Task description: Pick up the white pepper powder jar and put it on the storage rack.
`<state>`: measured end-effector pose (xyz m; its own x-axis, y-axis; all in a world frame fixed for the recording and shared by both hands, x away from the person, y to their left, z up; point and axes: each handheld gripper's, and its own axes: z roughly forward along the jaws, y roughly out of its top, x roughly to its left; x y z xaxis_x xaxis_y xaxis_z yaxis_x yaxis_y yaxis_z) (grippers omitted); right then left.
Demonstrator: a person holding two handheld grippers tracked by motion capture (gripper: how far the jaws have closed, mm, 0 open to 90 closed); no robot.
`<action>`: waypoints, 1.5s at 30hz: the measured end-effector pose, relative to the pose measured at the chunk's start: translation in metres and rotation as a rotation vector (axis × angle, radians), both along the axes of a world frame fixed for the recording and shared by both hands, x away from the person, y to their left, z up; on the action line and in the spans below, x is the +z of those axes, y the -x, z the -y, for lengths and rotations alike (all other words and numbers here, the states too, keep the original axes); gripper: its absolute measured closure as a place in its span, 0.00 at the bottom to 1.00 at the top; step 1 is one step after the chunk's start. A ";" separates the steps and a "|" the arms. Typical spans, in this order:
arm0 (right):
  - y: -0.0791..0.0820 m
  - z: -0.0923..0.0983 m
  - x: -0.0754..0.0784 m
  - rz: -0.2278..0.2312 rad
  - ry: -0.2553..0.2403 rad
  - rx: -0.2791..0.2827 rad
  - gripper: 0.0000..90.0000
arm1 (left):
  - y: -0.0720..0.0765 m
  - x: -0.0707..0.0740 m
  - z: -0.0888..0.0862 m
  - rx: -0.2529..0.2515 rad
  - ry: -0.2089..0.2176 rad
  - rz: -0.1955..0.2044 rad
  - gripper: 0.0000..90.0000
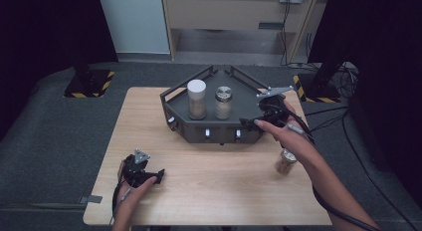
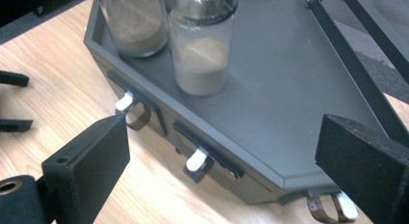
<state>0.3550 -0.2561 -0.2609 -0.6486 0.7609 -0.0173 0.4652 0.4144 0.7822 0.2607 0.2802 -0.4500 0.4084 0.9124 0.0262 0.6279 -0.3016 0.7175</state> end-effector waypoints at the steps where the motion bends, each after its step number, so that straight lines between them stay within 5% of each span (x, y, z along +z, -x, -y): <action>1: 0.001 0.002 0.000 0.001 0.001 -0.001 0.06 | 0.000 0.000 0.000 0.000 0.000 0.000 0.00; 45: 0.045 0.070 -0.023 -0.008 -0.005 -0.066 0.05 | 0.000 0.000 0.000 0.001 0.000 0.000 0.00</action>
<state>0.3104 -0.3256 -0.2841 -0.5972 0.8021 -0.0086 0.4974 0.3787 0.7805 0.2606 0.2800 -0.4500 0.4077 0.9127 0.0264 0.6280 -0.3012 0.7176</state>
